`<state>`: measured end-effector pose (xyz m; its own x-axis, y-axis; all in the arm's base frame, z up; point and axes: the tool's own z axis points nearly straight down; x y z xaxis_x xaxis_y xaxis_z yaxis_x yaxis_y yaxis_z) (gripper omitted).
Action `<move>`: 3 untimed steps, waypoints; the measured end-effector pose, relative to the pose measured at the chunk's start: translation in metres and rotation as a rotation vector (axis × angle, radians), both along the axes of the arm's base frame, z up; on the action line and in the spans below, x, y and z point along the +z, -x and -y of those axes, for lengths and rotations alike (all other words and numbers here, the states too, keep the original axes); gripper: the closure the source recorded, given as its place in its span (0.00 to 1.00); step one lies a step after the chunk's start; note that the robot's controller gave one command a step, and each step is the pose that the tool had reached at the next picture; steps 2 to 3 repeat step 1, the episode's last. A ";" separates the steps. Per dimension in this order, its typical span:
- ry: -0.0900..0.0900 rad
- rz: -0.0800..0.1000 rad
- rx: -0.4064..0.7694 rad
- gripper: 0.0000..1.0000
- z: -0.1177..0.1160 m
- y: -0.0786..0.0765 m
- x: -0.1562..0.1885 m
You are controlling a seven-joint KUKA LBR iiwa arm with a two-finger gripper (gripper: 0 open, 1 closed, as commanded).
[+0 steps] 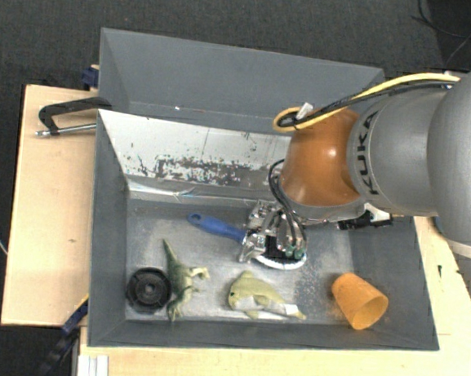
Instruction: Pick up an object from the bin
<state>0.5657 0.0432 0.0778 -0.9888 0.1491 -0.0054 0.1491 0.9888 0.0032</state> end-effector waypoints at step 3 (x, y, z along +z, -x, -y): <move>0.001 0.006 0.030 1.00 0.014 0.013 0.146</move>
Offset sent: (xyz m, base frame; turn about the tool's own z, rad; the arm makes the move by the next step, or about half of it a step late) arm -0.0152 -0.0151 0.1412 -0.0296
